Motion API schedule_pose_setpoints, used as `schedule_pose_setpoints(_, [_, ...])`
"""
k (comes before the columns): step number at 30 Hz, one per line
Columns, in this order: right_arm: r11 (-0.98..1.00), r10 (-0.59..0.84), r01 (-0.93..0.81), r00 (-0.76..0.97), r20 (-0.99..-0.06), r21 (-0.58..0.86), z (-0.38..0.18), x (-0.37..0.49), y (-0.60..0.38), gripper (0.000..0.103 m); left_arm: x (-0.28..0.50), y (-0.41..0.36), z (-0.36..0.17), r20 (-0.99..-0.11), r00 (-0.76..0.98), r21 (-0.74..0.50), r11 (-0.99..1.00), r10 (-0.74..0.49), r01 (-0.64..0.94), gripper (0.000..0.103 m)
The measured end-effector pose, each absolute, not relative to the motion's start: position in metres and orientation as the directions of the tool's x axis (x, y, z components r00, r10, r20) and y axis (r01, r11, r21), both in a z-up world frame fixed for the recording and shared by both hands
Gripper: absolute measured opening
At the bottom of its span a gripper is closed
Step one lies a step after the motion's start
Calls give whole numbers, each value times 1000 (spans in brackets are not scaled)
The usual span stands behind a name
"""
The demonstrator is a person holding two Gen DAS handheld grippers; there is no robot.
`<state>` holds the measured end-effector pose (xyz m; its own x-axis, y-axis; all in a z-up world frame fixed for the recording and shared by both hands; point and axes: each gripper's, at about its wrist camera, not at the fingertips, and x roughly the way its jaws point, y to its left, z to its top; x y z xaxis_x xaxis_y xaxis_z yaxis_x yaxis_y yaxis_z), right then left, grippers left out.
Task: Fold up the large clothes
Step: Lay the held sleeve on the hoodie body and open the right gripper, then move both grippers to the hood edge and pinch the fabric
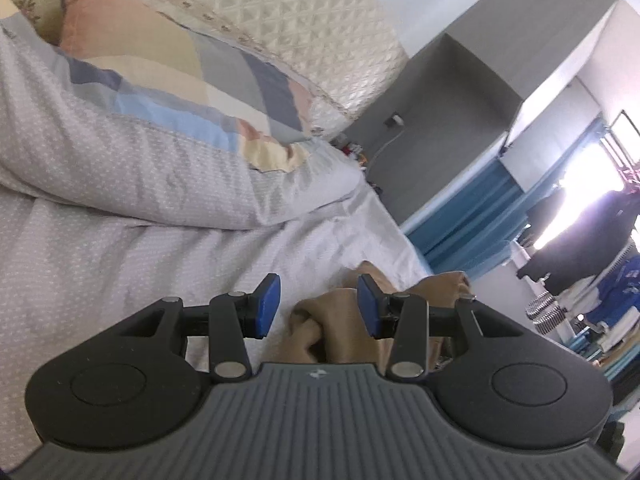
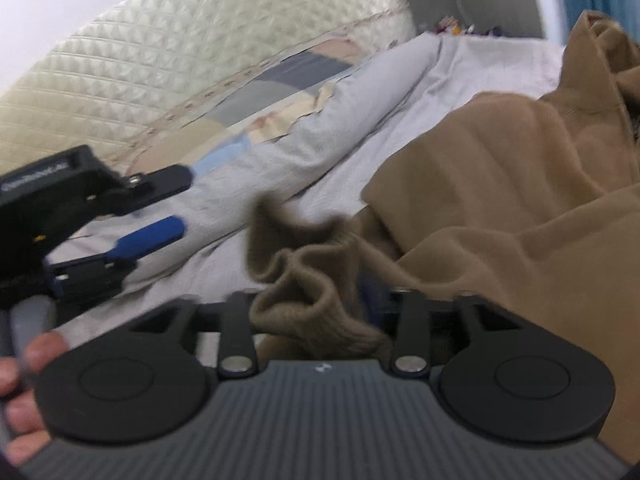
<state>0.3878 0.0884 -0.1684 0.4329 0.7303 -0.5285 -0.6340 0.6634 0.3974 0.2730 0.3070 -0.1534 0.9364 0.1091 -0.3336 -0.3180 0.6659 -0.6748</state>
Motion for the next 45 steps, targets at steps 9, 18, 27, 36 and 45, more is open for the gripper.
schedule_pose_setpoints(9, [615, 760, -673, 368, -535, 411, -142, 367, 40, 71, 276, 276, -143, -302, 953, -646, 732, 15, -216, 48])
schedule_pose_setpoints(18, [771, 608, -568, 520, -600, 290, -130, 382, -45, 71, 306, 214, -155, -395, 909, -558, 821, -137, -119, 48])
schedule_pose_setpoints(27, [866, 479, -442, 605, -636, 232, -157, 398, -91, 70, 337, 162, -179, -509, 849, -402, 911, -140, -92, 48])
schedule_pose_setpoints(36, [877, 481, -363, 638, -601, 316, -155, 413, -117, 56, 362, 159, -201, -593, 795, -365, 923, -128, -123, 48])
schedule_pose_setpoints(45, [915, 388, -354, 630, -673, 195, -176, 417, -109, 55, 372, 154, -213, -642, 759, -314, 940, -105, -136, 48])
